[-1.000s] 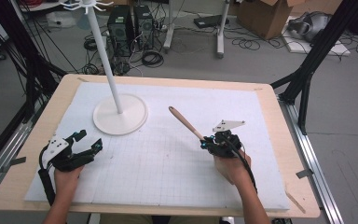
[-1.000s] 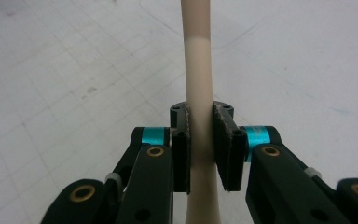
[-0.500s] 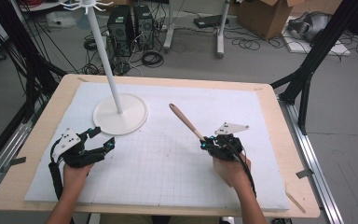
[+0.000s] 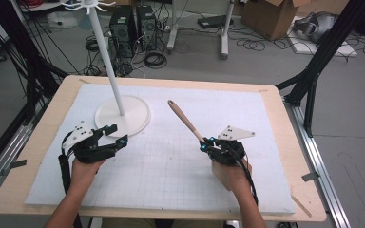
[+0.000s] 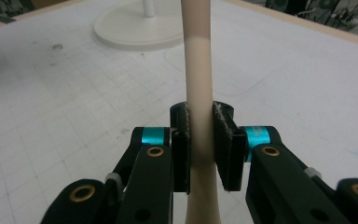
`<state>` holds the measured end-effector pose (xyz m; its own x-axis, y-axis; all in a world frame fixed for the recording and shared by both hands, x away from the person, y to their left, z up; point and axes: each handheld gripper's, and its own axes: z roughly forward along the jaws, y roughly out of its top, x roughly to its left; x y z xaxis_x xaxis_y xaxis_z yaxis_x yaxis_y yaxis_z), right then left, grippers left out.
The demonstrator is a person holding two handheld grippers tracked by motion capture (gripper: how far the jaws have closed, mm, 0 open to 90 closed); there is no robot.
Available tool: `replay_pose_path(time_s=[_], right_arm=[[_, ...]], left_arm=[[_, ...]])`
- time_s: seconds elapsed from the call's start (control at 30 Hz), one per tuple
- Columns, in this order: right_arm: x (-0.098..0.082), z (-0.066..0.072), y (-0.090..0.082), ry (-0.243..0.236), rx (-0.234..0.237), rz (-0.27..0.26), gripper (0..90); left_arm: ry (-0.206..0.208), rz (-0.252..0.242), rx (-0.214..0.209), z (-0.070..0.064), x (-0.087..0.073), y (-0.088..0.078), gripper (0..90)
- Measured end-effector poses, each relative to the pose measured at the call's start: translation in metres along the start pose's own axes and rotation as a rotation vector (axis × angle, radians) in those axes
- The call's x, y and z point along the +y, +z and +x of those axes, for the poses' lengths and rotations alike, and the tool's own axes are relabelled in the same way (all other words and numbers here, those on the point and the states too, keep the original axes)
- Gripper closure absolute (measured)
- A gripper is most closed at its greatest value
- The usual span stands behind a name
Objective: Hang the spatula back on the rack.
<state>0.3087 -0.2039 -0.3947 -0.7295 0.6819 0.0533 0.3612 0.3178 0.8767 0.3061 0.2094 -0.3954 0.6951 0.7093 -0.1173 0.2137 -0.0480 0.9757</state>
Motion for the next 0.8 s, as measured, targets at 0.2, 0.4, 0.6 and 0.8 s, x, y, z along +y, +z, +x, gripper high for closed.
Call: replay_pose_path(time_s=[0.2,0.4,0.6,0.8], right_arm=[[0.006,0.015,0.006,-0.022,0.009,-0.061,78.3],[0.01,0.024,0.013,-0.035,0.017,-0.07,78.3],[0.012,0.031,0.015,-0.039,0.031,-0.096,78.3],[0.016,0.038,0.015,-0.055,0.04,-0.138,78.3]], left_arm=[[-0.012,0.01,-0.071,-0.012,0.013,0.022,35.4],[-0.009,0.02,-0.161,-0.025,0.022,0.044,47.7],[-0.013,0.034,-0.191,-0.035,0.027,0.061,54.9],[-0.053,0.011,-0.224,-0.041,0.037,0.07,50.6]])
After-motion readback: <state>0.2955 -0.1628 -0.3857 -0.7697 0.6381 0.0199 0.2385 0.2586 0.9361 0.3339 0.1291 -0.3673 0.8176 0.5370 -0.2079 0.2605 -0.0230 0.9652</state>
